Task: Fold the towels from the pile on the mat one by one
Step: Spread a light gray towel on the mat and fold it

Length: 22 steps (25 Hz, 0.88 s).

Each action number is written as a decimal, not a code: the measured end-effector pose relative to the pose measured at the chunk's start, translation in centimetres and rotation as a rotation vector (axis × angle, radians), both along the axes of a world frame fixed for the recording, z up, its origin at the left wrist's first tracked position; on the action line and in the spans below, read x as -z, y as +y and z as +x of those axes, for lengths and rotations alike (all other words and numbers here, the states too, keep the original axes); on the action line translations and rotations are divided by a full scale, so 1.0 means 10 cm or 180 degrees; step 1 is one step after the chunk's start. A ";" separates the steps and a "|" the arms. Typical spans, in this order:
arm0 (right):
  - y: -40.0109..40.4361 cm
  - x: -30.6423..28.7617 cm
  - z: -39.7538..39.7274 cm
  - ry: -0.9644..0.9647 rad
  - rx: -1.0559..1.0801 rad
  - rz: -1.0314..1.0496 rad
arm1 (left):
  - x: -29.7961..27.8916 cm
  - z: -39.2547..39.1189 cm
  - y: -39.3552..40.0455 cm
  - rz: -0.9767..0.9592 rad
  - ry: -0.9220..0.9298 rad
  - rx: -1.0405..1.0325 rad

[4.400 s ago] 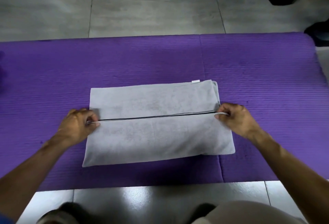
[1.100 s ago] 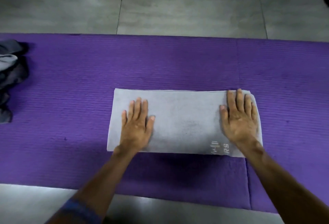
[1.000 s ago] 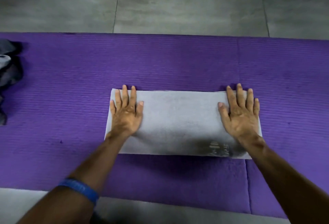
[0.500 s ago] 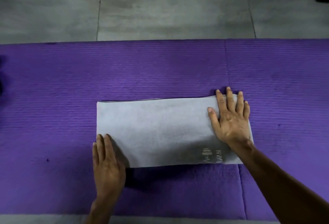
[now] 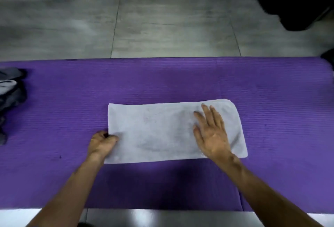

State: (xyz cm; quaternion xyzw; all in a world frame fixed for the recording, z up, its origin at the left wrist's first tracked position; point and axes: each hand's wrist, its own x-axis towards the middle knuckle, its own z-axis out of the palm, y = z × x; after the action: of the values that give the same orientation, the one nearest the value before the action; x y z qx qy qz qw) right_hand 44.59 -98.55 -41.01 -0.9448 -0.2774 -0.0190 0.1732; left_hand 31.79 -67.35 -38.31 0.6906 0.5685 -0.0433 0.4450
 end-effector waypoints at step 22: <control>-0.63 -0.30 0.57 0.3107 0.1697 0.2678 | -0.16 0.03 -1.80 0.2194 -0.0031 0.3484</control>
State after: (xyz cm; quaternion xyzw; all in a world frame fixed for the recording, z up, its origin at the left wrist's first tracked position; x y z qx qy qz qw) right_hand 50.29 -104.85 -38.00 -0.7338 0.1045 0.2602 0.6188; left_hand 32.07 -85.34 -36.70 0.9841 0.1134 -0.0757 0.1140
